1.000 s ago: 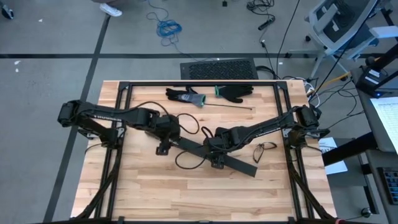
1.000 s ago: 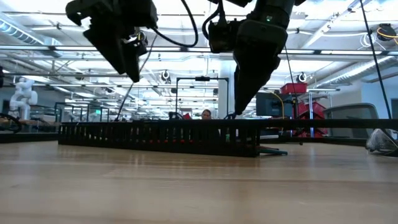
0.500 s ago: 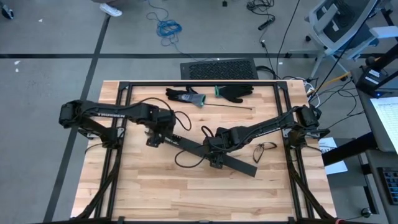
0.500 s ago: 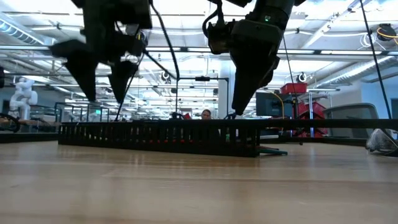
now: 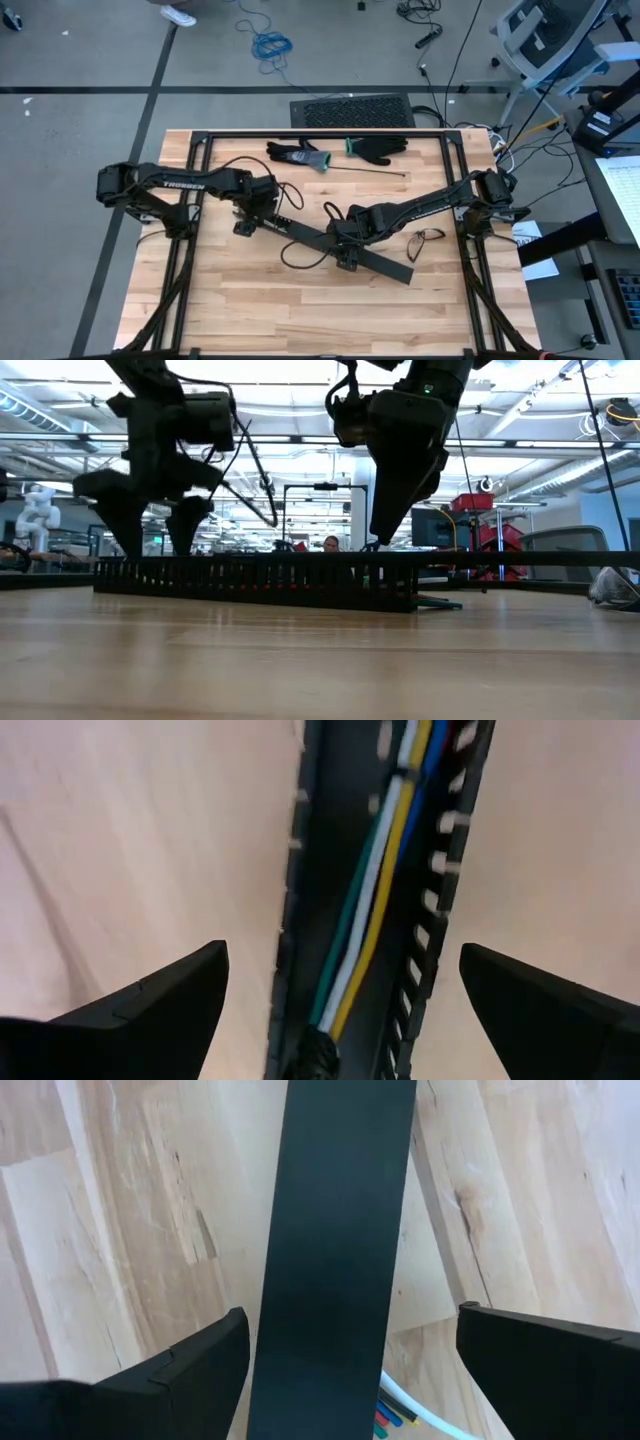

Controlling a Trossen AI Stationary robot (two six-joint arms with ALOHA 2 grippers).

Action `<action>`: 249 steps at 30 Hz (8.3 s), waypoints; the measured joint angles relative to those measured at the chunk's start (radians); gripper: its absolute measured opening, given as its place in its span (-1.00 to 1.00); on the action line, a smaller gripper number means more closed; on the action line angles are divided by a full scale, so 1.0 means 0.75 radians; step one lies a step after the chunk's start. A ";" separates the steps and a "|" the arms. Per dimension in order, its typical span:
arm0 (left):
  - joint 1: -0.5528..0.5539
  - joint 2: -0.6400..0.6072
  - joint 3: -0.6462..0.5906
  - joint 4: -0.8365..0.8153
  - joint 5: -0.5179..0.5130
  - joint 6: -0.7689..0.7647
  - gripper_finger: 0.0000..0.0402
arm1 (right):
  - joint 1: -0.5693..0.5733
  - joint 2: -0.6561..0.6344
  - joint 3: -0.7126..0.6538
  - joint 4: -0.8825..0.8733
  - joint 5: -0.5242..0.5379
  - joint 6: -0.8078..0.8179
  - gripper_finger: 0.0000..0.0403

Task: Ziptie cables
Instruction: Close the black cable duct

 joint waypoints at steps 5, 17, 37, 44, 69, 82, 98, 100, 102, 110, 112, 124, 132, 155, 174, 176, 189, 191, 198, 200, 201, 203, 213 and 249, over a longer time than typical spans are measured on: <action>-0.002 0.017 -0.080 0.089 -0.002 0.029 0.93 | 0.000 0.000 0.000 -0.001 0.000 0.000 0.66; -0.002 0.030 -0.120 0.122 -0.114 -0.171 0.92 | 0.000 0.000 0.000 0.001 -0.001 0.035 0.66; -0.001 0.030 -0.118 0.180 -0.303 -0.076 0.92 | 0.000 0.000 0.000 -0.001 -0.008 0.070 0.66; 0.001 0.095 -0.116 0.188 -0.099 0.082 0.92 | 0.000 0.000 0.000 0.001 -0.009 0.095 0.66; 0.093 0.274 -0.091 0.206 0.153 0.129 0.25 | 0.091 0.001 0.000 0.003 -0.013 0.168 0.66; -0.032 0.278 -0.073 0.337 0.198 -0.382 0.18 | 0.099 -0.096 0.000 -0.020 0.185 0.213 0.66; -0.244 0.277 -0.092 0.496 0.223 -0.714 0.18 | -0.159 -0.138 0.001 0.010 -0.116 0.187 0.66; -0.265 0.277 -0.091 0.497 0.209 -0.705 0.18 | -0.177 -0.124 0.001 0.001 -0.118 0.144 0.66; -0.282 0.277 -0.089 0.491 0.176 -0.702 0.18 | -0.191 -0.106 0.001 -0.006 -0.118 0.090 0.66; -0.287 0.277 -0.089 0.498 0.140 -0.743 0.18 | -0.190 -0.075 0.001 0.026 -0.083 -0.095 0.57; -0.287 0.277 -0.089 0.498 0.129 -0.743 0.18 | -0.182 -0.075 0.001 0.014 -0.061 -0.113 0.46; -0.285 0.277 -0.090 0.498 0.096 -0.741 0.18 | -0.177 -0.075 0.001 0.048 -0.036 -0.118 -0.80; -0.286 0.277 -0.090 0.498 0.064 -0.739 0.18 | -0.174 -0.042 0.001 0.054 -0.051 -0.073 -0.99; -0.285 0.277 -0.090 0.505 0.038 -0.740 0.18 | -0.175 0.030 0.001 0.293 -0.153 -0.006 -1.00; -0.284 0.277 -0.090 0.507 0.037 -0.742 0.18 | -0.166 0.095 0.004 0.167 -0.147 -0.071 -1.00; -0.284 0.277 -0.090 0.504 0.037 -0.742 0.18 | -0.166 0.093 0.005 0.140 -0.147 -0.072 -1.00; -0.284 0.277 -0.087 0.460 0.038 -0.739 0.18 | -0.166 0.091 0.006 -0.025 -0.148 -0.081 -1.00; -0.284 0.276 -0.086 0.453 0.038 -0.738 0.18 | -0.166 0.091 0.005 -0.039 -0.148 -0.082 -1.00; -0.284 0.276 -0.087 0.452 0.038 -0.738 0.18 | -0.166 0.093 0.005 -0.093 -0.149 -0.088 -1.00; -0.284 0.276 -0.087 0.451 0.038 -0.738 0.18 | -0.166 0.093 0.005 -0.111 -0.149 -0.100 -1.00; -0.284 0.276 -0.087 0.450 0.038 -0.739 0.18 | -0.166 0.093 0.005 -0.123 -0.149 -0.107 -1.00; -0.284 0.276 -0.087 0.445 0.038 -0.738 0.18 | -0.166 0.093 0.004 -0.140 -0.150 -0.112 -1.00; -0.285 0.276 -0.087 0.430 0.038 -0.739 0.18 | -0.166 0.094 0.003 -0.141 -0.149 -0.117 -1.00; -0.285 0.276 -0.092 0.451 0.037 -0.740 0.18 | -0.167 0.099 -0.003 0.146 -0.179 -0.126 -1.00</action>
